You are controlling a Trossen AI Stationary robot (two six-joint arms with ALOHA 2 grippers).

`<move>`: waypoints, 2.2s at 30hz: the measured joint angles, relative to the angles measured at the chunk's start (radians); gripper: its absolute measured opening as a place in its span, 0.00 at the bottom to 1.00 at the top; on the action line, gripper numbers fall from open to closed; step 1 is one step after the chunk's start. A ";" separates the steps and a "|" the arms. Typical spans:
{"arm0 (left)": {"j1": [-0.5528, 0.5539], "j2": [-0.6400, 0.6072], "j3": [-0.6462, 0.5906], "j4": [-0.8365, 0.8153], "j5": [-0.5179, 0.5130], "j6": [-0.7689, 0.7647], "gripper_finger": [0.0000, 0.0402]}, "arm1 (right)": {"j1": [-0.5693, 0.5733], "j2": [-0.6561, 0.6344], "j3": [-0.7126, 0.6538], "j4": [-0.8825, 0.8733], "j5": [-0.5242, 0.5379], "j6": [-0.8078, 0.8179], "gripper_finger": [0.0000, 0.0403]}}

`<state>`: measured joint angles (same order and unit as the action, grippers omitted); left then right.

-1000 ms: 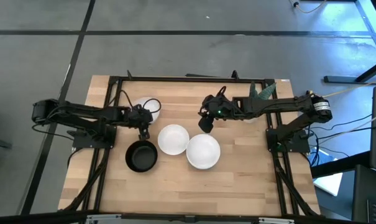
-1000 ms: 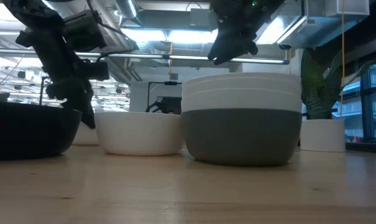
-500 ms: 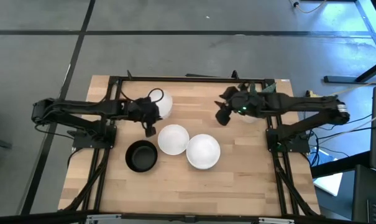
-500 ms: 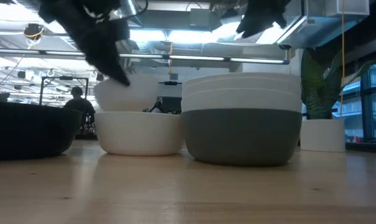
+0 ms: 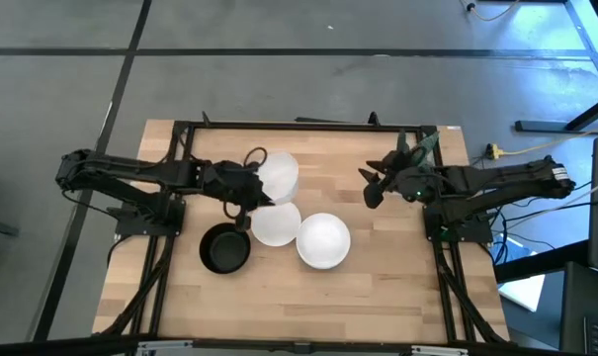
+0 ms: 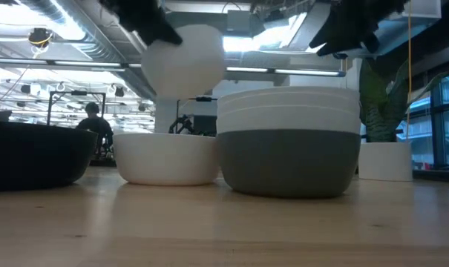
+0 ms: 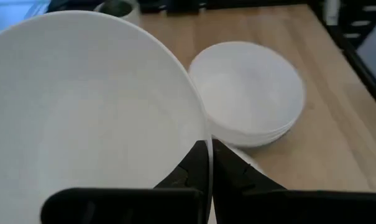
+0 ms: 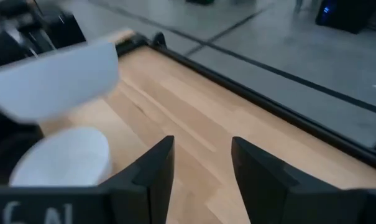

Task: Nest bowls inside each other
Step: Stack the white bowl on top of the stacked bowls

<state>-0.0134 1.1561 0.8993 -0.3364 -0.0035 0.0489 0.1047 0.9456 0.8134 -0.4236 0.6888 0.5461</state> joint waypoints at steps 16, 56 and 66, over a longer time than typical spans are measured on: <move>-0.114 0.444 0.376 0.013 0.123 0.149 0.00 | -0.001 -0.054 -0.093 0.174 -0.061 -0.055 0.40; -0.248 0.681 0.480 -0.056 0.039 0.035 0.05 | 0.000 -0.054 -0.092 0.181 -0.152 0.007 0.40; -0.242 0.676 0.479 -0.056 0.082 0.066 0.26 | 0.000 -0.054 -0.092 0.181 -0.152 0.011 0.40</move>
<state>-0.2551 1.8317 1.3785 -0.3923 0.0782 0.1152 0.1043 0.8917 0.7216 -0.2430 0.5365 0.5575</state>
